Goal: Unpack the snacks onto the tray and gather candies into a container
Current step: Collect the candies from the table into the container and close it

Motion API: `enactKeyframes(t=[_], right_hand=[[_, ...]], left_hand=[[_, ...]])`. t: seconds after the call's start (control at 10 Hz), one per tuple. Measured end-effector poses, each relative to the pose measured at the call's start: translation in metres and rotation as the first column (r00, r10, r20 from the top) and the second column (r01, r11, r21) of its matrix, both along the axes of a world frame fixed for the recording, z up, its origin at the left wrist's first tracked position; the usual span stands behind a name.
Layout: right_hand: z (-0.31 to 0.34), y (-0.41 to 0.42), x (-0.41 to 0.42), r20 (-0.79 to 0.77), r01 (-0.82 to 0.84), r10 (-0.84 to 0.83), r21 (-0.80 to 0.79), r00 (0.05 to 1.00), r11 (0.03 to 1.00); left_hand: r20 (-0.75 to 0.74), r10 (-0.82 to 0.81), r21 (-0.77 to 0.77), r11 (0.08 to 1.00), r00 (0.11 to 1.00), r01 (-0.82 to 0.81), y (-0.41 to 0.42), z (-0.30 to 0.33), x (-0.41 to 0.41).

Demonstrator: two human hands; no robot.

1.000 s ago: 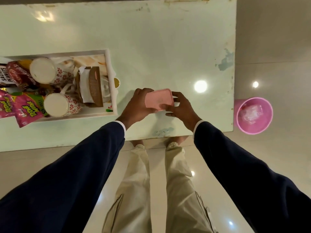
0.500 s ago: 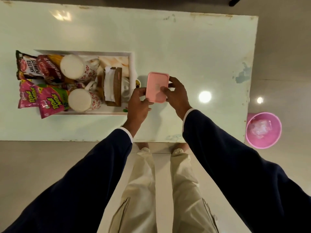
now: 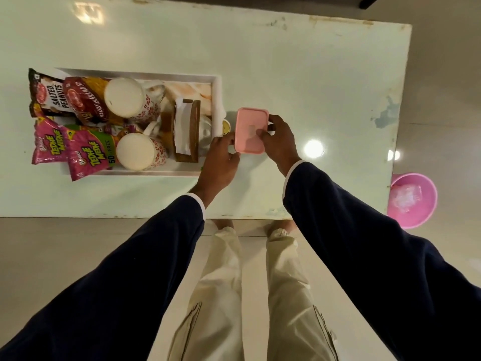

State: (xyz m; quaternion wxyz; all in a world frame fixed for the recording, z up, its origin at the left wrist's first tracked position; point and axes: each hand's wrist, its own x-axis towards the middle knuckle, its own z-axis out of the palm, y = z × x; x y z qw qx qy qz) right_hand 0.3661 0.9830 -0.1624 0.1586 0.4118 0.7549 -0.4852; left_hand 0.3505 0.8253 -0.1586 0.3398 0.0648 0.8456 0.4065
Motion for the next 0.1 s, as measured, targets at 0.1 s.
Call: enactKeyframes(t=[0.1], right_hand=[[0.011, -0.0024, 0.0045, 0.017, -0.026, 0.025, 0.033, 1.0, 0.999]], left_hand=[[-0.049, -0.065, -0.032, 0.997, 0.997, 0.063, -0.0098, 0.014, 0.0013]])
